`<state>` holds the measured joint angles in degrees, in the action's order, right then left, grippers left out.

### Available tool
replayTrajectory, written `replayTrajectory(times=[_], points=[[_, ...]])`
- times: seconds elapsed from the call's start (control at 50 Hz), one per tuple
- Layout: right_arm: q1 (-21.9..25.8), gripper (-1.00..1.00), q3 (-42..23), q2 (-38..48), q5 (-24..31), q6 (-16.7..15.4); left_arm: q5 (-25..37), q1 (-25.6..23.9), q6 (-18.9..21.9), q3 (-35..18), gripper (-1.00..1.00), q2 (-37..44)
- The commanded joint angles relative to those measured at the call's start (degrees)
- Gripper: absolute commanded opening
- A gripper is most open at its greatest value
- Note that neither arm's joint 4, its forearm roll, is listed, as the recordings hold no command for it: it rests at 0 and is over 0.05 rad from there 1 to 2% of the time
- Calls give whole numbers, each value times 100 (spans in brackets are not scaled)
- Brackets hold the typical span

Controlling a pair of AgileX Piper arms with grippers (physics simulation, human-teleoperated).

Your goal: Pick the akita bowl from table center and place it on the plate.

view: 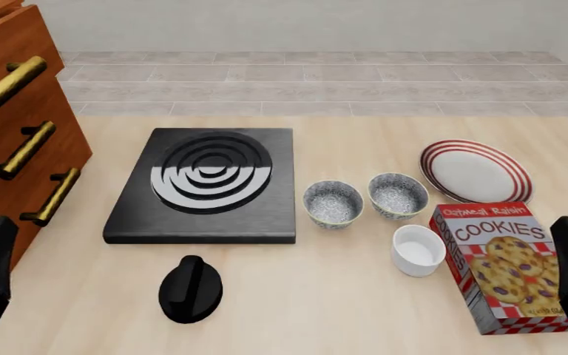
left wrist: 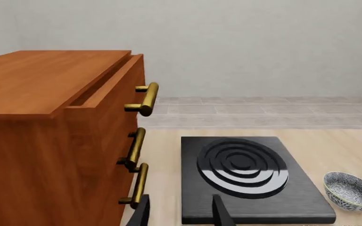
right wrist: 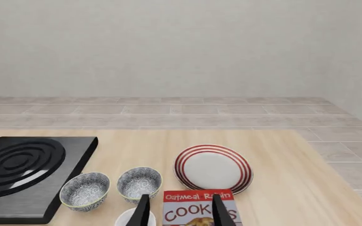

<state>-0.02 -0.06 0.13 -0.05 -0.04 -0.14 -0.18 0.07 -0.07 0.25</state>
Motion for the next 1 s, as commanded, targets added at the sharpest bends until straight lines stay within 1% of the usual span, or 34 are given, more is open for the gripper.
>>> replayTrajectory(times=[0.02, 0.08, 0.16, 0.18, 0.24, 0.28, 0.3, 0.32, 0.34, 0.38, 0.44, 0.5, 0.52, 0.54, 0.58, 0.6, 0.66, 0.7, 0.72, 0.78, 0.86, 0.88, 0.92, 0.96, 1.0], points=[[-3, 100, -90, 112, -22, -87, -81, -106, -38, -18, 100, 139], [-49, 100, -175, 174, 24, -162, -112, -93, -3, -17, 100, 162], [-104, 100, -427, 328, 210, -113, -163, -79, 8, -8, 100, 213], [-124, 100, -442, 695, 58, -136, -148, -68, 21, -13, 100, 197], [-59, 100, -556, 657, 187, -155, -159, -61, 34, -1, 100, 198], [52, 100, -733, 906, 240, 12, -178, -49, 93, -2, 100, 221], [72, 100, -800, 982, 272, -42, -183, -57, 126, 1, 100, 228], [221, 100, -866, 1107, 302, -112, -190, -52, 117, 2, 100, 237], [242, 100, -928, 1155, 354, -109, -193, -50, 117, 2, 100, 237], [357, 100, -1202, 1285, 602, -65, -161, -70, 260, 2, 100, 189], [461, 100, -1419, 1491, 760, -123, -180, -76, 202, 2, 100, 226], [528, 100, -1516, 1852, 809, -426, -183, -96, 232, 4, 100, 240], [528, 100, -1516, 1854, 806, -426, -183, -96, 232, 4, 100, 240], [630, 100, -1554, 1980, 833, -480, -198, -102, 239, 4, 100, 260], [668, 100, -1625, 2096, 860, -469, -221, -118, 238, 5, 100, 292], [762, 100, -1681, 2219, 888, -559, -237, -125, 240, 5, 100, 316], [818, 100, -1796, 2487, 888, -663, -257, -139, 230, 5, 100, 350], [890, 100, -1919, 2655, 930, -821, -239, -144, 228, 4, 100, 340], [925, 100, -1961, 2720, 949, -836, -237, -142, 218, 4, 100, 344], [1011, 100, -2151, 2930, 1061, -1106, -245, -156, 214, 4, 100, 362], [1300, 100, -2375, 3281, 1186, -1378, -255, -195, 210, 5, 100, 391], [1358, 100, -2418, 3376, 1198, -1460, -263, -200, 200, 5, 100, 405], [1470, 100, -2474, 3596, 1198, -1722, -256, -207, 195, 6, 100, 404], [1547, 100, -2561, 3752, 1218, -1787, -259, -213, 190, 6, 100, 416], [1598, 100, -2517, 3991, 1181, -2322, -279, -220, 183, 6, 100, 446]])
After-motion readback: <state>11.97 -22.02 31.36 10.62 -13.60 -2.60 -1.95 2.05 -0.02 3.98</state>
